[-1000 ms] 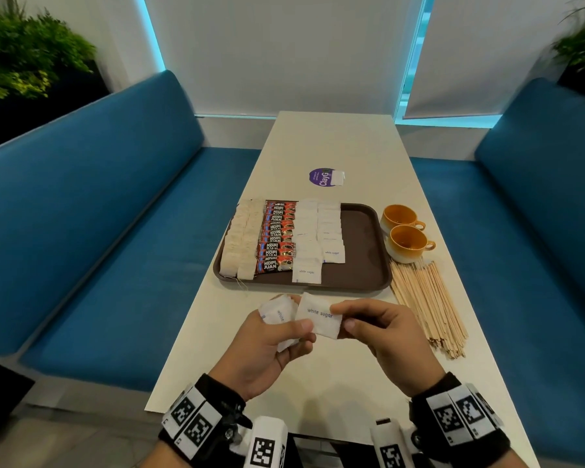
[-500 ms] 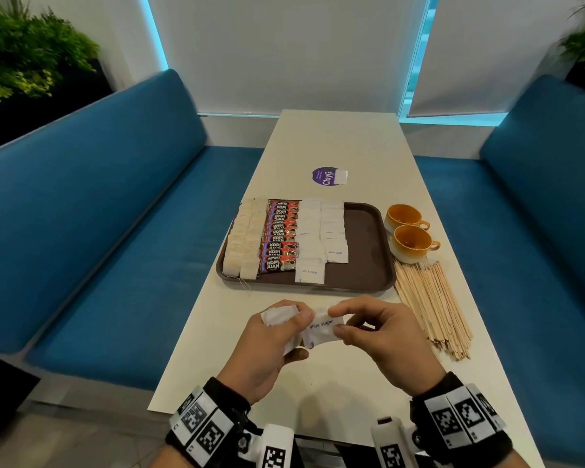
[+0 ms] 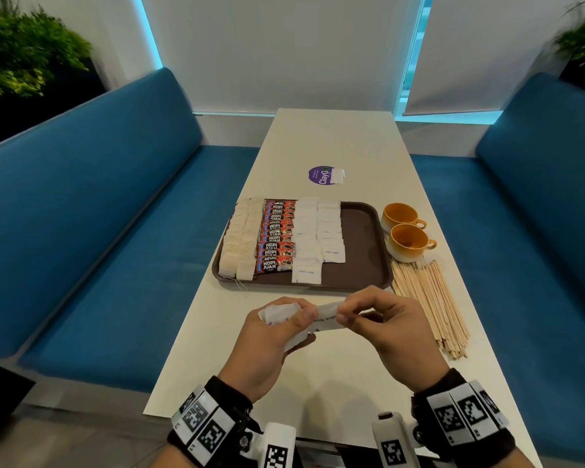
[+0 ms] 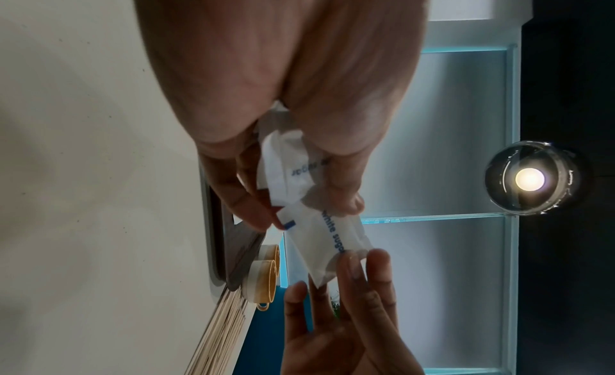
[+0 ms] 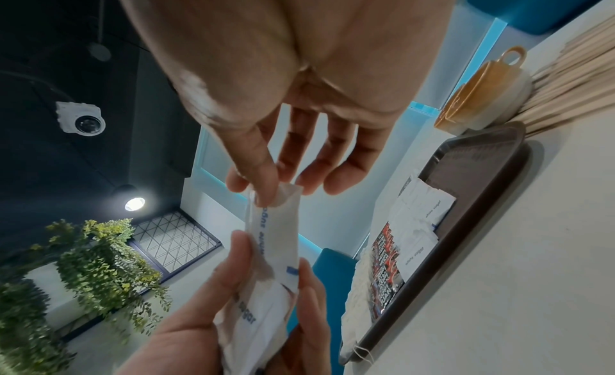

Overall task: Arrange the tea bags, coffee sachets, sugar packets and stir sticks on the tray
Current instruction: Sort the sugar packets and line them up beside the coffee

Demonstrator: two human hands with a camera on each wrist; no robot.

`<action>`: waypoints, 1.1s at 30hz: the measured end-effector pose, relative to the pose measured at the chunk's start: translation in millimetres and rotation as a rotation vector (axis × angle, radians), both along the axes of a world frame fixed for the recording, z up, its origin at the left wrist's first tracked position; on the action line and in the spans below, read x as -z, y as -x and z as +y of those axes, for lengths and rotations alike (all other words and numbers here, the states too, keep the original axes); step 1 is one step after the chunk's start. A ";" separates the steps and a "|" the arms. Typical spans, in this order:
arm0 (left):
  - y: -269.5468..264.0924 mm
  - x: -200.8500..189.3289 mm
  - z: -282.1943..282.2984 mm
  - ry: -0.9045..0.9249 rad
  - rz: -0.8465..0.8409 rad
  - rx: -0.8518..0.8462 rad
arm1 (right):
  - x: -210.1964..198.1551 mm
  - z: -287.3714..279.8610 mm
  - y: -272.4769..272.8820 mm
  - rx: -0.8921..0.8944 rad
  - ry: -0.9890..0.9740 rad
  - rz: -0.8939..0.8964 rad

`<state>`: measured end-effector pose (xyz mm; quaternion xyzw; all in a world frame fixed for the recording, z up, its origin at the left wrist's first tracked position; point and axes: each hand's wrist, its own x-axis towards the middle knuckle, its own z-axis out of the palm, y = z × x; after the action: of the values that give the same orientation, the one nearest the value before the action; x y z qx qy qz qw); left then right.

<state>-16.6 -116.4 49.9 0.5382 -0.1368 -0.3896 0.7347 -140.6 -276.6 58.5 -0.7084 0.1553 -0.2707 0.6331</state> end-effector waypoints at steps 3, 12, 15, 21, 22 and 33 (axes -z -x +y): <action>1.1 -0.5 -1.6 -0.014 0.051 -0.004 | -2.7 0.6 -0.1 -0.035 0.016 0.014; -4.2 0.4 -3.4 -0.088 0.121 -0.039 | -3.7 -2.9 0.2 -0.052 -0.056 0.163; -5.0 1.2 -3.8 -0.099 0.092 -0.045 | -4.0 -2.5 -1.3 -0.048 -0.069 0.179; -8.6 8.3 -6.8 -0.100 0.027 -0.141 | -5.9 0.6 -3.4 -0.114 -0.153 0.220; -9.4 9.1 -6.9 -0.101 0.005 -0.153 | -5.3 0.9 -4.3 -0.115 -0.164 0.220; -14.1 20.7 -11.2 -0.106 0.077 -0.101 | 4.8 -11.7 -17.5 -0.042 -0.090 0.277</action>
<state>-2.5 -127.5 29.1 0.5672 -0.0605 -0.3792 0.7286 -123.1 -288.3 53.7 -0.7131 0.2383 -0.1496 0.6421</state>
